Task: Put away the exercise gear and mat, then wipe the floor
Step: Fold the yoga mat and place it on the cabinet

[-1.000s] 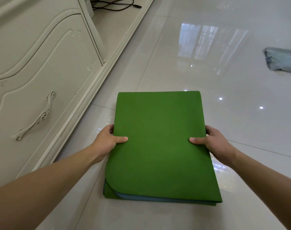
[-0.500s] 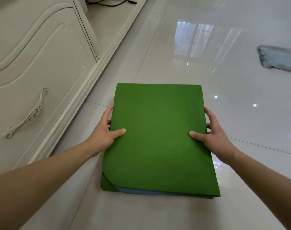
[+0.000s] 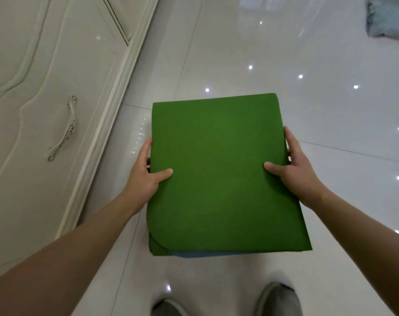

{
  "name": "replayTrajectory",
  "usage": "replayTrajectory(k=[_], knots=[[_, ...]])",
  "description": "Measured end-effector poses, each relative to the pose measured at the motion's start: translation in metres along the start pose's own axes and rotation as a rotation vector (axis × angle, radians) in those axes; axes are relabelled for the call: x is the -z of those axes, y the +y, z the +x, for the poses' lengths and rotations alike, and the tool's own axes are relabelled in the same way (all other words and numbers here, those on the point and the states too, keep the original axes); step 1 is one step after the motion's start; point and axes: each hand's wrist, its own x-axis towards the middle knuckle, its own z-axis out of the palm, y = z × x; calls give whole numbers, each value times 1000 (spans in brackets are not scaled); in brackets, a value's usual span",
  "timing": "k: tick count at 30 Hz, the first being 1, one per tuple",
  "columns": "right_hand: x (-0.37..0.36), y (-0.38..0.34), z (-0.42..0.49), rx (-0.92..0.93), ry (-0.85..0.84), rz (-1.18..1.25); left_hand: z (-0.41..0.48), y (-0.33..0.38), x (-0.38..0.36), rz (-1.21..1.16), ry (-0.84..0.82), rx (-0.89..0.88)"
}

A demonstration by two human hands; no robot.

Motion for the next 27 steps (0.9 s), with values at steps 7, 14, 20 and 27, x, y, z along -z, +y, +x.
replayTrajectory(k=[7,14,20,27], knots=[[11,-73,-44,-18,18,9,-44,69,10,-34,40,36],[40,-160,-93,-14,42,26,-90,167,14,-19,10,13],[67,-241,-137,5,64,18,-133,267,16,-28,22,-1],[95,-348,-195,65,67,17,-195,386,23,12,72,-22]])
